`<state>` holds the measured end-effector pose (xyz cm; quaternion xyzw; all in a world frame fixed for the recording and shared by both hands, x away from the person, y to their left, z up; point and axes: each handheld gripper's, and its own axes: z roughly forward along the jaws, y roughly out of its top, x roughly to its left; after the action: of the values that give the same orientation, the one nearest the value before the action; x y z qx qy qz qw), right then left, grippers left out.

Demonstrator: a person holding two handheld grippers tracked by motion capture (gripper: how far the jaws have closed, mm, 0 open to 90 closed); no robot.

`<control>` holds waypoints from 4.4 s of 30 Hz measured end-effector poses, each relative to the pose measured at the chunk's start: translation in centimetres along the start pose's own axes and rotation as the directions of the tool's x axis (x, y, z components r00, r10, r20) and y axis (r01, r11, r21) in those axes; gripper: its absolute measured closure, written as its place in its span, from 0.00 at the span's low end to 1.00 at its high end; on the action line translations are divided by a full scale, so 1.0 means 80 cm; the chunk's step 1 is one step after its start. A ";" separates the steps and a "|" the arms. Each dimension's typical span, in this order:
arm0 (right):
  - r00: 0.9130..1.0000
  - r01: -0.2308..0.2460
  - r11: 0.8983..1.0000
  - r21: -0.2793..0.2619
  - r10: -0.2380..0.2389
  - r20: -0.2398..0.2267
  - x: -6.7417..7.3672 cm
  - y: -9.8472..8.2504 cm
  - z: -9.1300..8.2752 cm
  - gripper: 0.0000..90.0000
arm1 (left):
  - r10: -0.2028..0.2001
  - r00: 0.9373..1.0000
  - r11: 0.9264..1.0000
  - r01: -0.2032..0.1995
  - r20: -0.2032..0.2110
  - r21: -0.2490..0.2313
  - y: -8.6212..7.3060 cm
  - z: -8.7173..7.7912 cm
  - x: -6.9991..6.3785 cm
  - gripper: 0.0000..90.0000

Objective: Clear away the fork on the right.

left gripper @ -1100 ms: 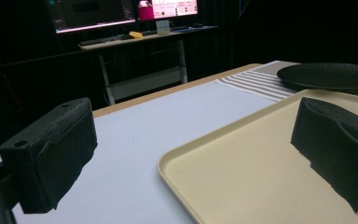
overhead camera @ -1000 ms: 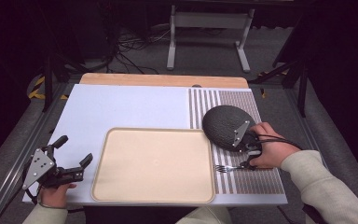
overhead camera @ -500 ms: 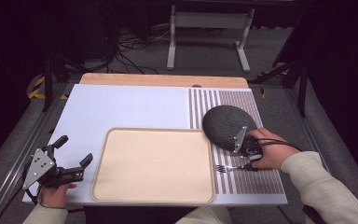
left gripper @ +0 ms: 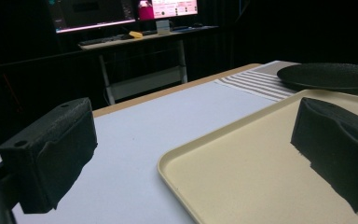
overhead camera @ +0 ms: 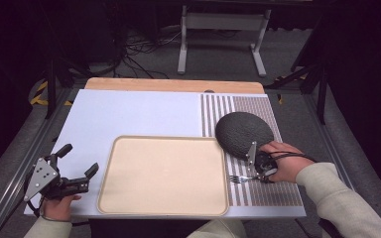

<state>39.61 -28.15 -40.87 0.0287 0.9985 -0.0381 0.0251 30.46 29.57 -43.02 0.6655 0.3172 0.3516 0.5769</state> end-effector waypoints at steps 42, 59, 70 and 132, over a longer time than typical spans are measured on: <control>0.999 0.000 1.000 -0.014 0.001 0.035 0.000 0.005 -0.047 0.86 | 0.001 1.000 1.000 -0.001 0.003 0.003 0.000 0.000 0.000 0.01; 0.993 -0.068 0.993 -0.094 0.076 0.087 -0.004 0.012 -0.086 0.86 | -0.002 1.000 1.000 0.002 0.000 0.001 0.000 0.000 0.000 0.01; 0.979 -0.167 0.966 -0.198 0.187 0.085 -0.007 0.027 -0.097 0.86 | 0.000 1.000 1.000 0.000 -0.003 0.002 0.001 -0.002 0.000 0.01; 0.524 -0.852 0.479 -0.211 0.785 -0.331 -0.004 0.150 -0.084 0.86 | 0.002 1.000 1.000 -0.002 -0.001 -0.008 0.001 -0.003 0.001 0.01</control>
<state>40.33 -15.70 -35.07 0.5018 0.8489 0.1584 -0.0499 30.31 29.79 -42.87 0.6632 0.3155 0.3537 0.5792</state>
